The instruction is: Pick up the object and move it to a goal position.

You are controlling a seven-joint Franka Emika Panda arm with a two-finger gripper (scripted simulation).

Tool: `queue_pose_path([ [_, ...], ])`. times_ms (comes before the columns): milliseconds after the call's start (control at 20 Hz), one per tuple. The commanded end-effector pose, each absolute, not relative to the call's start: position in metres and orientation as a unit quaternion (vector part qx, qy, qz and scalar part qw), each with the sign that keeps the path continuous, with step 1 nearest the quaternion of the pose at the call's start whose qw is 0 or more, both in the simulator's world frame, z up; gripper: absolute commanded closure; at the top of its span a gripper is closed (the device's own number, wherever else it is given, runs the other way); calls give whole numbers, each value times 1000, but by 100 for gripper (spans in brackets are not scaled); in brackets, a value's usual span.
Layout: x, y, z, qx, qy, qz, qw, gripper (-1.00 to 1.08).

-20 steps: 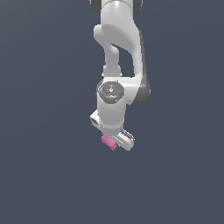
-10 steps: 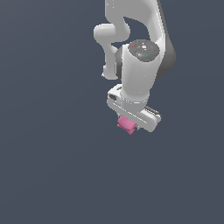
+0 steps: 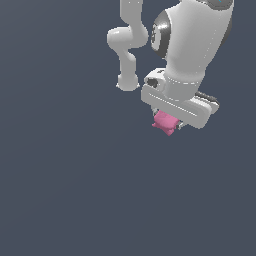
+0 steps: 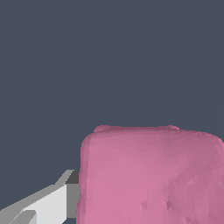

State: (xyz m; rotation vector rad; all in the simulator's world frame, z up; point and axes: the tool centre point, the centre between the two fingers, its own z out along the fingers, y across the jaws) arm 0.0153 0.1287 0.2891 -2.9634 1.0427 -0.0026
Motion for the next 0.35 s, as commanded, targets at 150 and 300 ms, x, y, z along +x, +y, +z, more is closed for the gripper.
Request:
queue_pose_path([
  [150, 9, 144, 309, -943, 333, 0, -1, 108],
  [300, 9, 146, 312, -943, 333, 0, -1, 108],
])
